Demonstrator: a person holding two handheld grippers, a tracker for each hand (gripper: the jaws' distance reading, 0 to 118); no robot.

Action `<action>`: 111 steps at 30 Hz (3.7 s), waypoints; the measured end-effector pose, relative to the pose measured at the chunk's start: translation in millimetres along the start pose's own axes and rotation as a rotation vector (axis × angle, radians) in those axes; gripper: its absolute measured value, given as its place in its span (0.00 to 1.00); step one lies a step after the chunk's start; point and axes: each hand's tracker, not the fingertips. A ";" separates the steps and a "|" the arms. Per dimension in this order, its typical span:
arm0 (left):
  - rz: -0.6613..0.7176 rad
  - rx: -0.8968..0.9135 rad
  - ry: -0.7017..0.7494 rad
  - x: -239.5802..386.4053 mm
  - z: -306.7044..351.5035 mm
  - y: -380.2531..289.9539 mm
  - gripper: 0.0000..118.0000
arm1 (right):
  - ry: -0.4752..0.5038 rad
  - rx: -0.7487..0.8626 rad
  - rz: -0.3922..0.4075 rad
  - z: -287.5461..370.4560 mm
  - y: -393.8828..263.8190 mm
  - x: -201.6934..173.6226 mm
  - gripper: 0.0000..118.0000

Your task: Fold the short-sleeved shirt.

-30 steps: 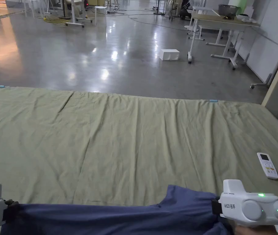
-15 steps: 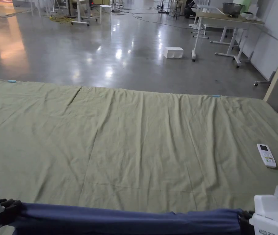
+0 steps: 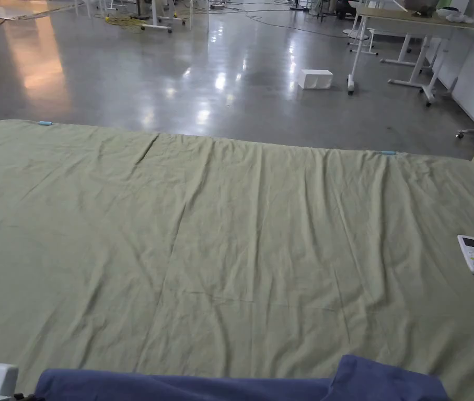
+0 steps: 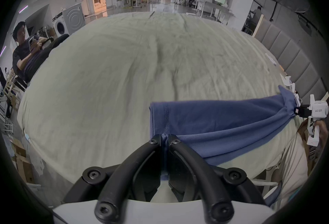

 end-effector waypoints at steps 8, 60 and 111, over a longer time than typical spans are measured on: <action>0.023 -0.012 0.022 -0.8 -16.7 -15.6 0.06 | -0.023 0.028 0.033 -14.6 -10.8 -8.5 0.02; 0.138 0.384 0.044 26.0 70.2 49.2 0.01 | -0.102 0.866 -0.017 85.9 115.6 -112.6 0.00; 0.448 0.009 -0.513 -85.8 2.1 37.8 0.09 | -0.082 0.726 0.029 57.9 101.4 -122.8 0.00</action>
